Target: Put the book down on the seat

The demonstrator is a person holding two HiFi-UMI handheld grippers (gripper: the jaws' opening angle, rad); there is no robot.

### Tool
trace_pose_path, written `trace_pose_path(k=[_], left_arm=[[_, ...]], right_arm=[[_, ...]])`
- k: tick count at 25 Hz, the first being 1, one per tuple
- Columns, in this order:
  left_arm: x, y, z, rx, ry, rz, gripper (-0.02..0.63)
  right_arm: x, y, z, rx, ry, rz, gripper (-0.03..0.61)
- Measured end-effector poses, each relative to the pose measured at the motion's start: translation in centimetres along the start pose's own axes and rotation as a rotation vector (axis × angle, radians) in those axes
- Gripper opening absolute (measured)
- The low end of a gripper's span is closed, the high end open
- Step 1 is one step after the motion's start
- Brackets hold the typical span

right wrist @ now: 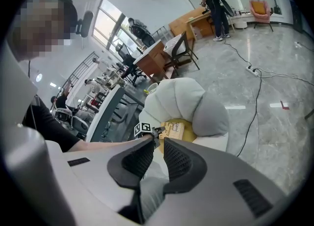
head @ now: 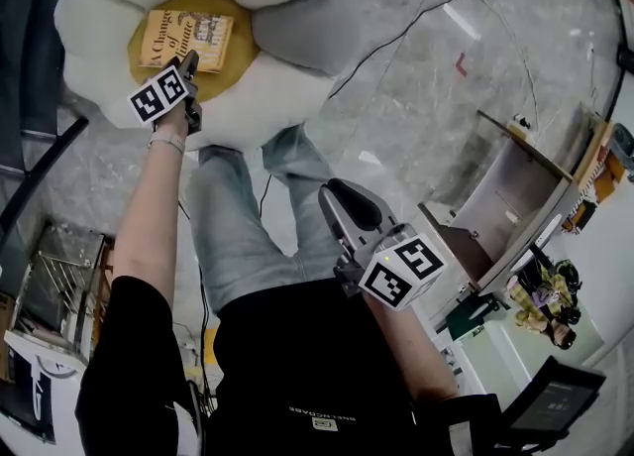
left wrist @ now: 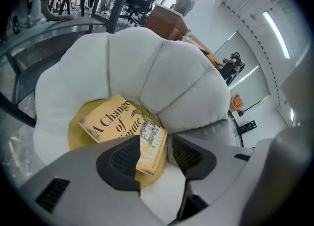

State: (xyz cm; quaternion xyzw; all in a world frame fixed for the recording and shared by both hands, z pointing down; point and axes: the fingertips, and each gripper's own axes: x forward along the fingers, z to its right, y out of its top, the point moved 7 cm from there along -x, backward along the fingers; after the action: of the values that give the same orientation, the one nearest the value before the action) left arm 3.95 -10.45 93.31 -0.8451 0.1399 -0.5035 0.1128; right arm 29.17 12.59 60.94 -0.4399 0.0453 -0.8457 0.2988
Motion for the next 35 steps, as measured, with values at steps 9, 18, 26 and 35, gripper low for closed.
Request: trace_pose_path(k=[9,18,26,35], left_arm=[[-3.5,0.3,-2.6,-0.042,0.001,0.026,0.212],[-8.5,0.9,-4.5,-0.083,-0.015,0.061,0.212],[-14.9,1.0,-5.0,-0.065,-0.05,0.087,0.212],[-23.2,-0.4,-5.1,-0.148,-0.084,0.173,0.212]], right_arm=[[1.3,0.6,-2.8,-0.047,0.03,-0.007,0.08],[1.9,1.7,-6.6,-0.099,0.072,-0.002,0.08],[2.5,1.5,-11.1,-0.149,0.143,-0.013,0.08],[2.8,1.6,-15.4,-0.191,0.199,-0.022,0.08]])
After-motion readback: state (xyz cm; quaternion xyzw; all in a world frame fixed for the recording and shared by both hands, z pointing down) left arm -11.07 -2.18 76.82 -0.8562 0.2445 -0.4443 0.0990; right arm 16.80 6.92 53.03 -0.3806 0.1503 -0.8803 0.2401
